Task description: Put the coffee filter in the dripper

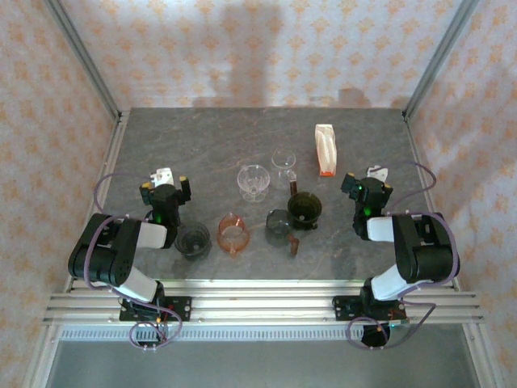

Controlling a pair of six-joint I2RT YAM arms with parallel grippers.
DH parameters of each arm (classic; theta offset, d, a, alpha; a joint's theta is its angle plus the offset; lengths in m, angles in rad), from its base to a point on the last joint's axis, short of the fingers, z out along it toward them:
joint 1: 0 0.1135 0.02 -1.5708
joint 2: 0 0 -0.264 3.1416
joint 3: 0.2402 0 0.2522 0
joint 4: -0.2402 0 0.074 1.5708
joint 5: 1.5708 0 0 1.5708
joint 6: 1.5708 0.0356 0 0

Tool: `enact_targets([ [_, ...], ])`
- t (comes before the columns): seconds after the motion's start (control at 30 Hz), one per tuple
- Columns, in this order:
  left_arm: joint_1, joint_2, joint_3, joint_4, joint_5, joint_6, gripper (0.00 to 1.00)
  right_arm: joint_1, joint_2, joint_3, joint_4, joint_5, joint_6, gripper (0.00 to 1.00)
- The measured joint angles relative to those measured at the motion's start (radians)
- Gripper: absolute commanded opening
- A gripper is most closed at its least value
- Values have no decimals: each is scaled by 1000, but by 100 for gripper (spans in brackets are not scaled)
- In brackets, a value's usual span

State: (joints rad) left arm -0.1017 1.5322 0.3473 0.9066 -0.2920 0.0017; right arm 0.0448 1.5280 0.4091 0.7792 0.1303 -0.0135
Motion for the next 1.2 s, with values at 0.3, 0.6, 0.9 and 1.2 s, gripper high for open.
enact_targets([
  [0.3, 0, -3, 0, -3, -4, -1, 100, 0, -10, 3, -24, 9, 2, 100],
  [0.6, -2, -204, 75, -201, -60, -4, 100, 0, -193, 134, -303, 54, 35, 99],
  [0.9, 67, -466, 135, -409, -118, -354, 100, 13, -275, 313, -710, 227, 395, 100],
  [1.2, 242, -609, 255, -791, 60, -812, 100, 21, -258, 422, -948, 103, 549, 100],
])
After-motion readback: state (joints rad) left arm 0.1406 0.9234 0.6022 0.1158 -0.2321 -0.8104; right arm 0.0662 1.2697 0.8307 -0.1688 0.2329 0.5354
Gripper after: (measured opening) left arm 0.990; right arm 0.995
